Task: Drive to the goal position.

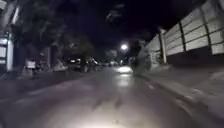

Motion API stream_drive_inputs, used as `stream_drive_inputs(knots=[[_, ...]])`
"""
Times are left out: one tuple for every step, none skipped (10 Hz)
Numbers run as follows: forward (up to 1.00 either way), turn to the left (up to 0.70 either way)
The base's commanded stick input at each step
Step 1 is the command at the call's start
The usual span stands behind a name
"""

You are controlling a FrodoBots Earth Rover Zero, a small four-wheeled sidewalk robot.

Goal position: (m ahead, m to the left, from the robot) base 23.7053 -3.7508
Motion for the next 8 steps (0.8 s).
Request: stream_drive_inputs(knots=[[0.7, -0.35], [0.7, -0.35], [0.7, -0.35], [0.7, -0.35], [0.7, -0.2], [0.7, -0.02], [0.7, 0.0], [0.7, 0.0]])
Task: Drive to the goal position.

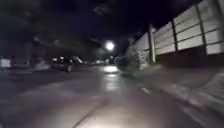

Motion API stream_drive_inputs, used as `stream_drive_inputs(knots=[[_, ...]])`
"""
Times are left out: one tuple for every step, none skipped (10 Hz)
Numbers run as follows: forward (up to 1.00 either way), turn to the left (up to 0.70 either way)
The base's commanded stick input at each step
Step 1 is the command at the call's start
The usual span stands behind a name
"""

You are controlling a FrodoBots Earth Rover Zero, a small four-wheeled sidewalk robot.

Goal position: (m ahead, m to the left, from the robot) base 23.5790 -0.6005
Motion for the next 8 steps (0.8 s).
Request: stream_drive_inputs(knots=[[0.7, 0.0], [0.7, 0.0], [0.7, 0.0], [0.7, 0.0], [0.7, 0.0], [0.7, 0.0], [0.7, 0.0], [0.7, 0.0]])
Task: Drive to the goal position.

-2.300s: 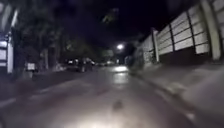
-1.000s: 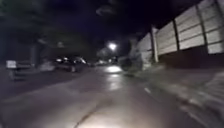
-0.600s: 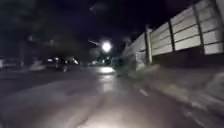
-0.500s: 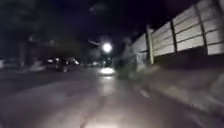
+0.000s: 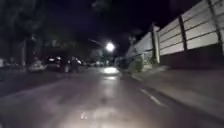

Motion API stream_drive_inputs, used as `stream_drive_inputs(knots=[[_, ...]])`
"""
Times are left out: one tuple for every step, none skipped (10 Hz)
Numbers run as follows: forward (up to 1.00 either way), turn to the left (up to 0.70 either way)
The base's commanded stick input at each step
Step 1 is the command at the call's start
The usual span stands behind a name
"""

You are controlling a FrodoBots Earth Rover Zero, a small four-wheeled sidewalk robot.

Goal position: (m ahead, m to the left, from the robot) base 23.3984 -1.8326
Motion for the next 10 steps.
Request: stream_drive_inputs(knots=[[0.7, -0.03], [0.7, -0.35], [0.7, -0.35], [0.7, -0.35], [0.7, -0.35], [0.7, -0.35], [0.7, -0.35], [0.7, -0.35], [0.7, -0.35], [0.7, -0.13]])
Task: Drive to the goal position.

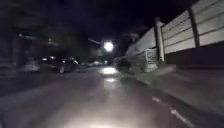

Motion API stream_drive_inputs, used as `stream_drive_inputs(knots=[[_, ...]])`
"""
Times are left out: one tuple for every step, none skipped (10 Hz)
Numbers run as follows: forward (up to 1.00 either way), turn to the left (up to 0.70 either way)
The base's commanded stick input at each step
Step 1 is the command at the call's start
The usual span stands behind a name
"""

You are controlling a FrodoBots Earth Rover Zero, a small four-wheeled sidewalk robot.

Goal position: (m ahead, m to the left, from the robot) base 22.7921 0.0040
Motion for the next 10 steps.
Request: stream_drive_inputs(knots=[[0.7, 0.0], [0.7, 0.0], [0.7, 0.0], [0.7, 0.0], [0.7, 0.0], [0.7, 0.0], [0.7, 0.0], [0.7, 0.0], [0.7, 0.0], [0.7, 0.0]])
